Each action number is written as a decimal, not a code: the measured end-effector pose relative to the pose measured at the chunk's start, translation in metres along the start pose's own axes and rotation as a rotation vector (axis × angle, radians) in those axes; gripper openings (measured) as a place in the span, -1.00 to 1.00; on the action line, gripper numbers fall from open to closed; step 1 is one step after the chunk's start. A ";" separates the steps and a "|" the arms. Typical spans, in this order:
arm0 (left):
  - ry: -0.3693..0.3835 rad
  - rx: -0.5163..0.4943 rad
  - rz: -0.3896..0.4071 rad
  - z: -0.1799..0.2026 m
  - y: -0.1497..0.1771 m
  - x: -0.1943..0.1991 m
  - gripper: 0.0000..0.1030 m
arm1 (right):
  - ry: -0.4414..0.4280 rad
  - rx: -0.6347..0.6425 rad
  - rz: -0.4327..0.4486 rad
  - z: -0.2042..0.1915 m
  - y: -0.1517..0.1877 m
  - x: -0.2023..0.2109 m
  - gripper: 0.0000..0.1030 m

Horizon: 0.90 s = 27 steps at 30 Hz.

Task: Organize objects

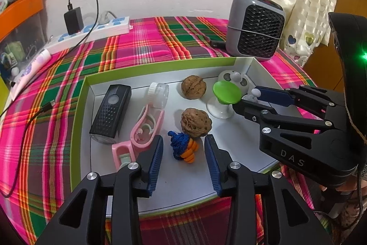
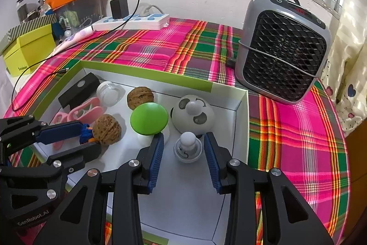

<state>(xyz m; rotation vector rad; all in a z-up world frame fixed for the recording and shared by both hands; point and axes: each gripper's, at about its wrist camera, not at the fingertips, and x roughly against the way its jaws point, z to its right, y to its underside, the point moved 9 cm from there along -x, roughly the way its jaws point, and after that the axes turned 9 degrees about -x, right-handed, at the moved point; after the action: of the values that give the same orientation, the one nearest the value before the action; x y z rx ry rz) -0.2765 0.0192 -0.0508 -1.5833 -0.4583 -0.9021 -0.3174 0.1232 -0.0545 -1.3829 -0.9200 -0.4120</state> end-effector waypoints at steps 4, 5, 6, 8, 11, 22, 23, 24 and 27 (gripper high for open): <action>-0.005 0.002 0.006 0.000 -0.002 0.003 -0.26 | -0.001 -0.007 0.004 0.000 0.000 0.003 -0.18; -0.007 0.002 0.006 0.000 -0.002 0.003 -0.26 | 0.001 -0.011 0.004 0.000 0.000 0.003 -0.18; -0.010 0.002 0.008 0.000 -0.002 0.004 -0.26 | -0.001 -0.017 0.005 0.000 0.001 0.004 -0.18; -0.014 0.002 0.009 0.000 -0.001 0.006 -0.25 | -0.009 -0.030 0.006 0.001 0.001 0.005 -0.18; -0.024 0.004 0.009 -0.001 0.000 0.008 -0.24 | -0.015 -0.043 0.007 0.000 0.003 0.008 -0.18; -0.061 -0.002 0.038 0.000 0.001 0.023 -0.24 | -0.024 -0.069 0.032 -0.003 0.007 0.026 -0.17; -0.062 0.003 0.038 0.000 0.001 0.025 -0.24 | -0.025 -0.070 0.033 -0.004 0.008 0.028 -0.17; -0.069 0.005 0.043 -0.001 0.001 0.027 -0.24 | -0.027 -0.071 0.034 -0.005 0.009 0.029 -0.17; -0.073 0.009 0.060 -0.001 0.002 0.034 -0.24 | -0.030 -0.075 0.049 -0.009 0.010 0.036 -0.17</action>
<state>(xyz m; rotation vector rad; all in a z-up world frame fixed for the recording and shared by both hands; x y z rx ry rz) -0.2541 0.0116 -0.0258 -1.6169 -0.4635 -0.7982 -0.2854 0.1256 -0.0332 -1.4807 -0.9012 -0.3925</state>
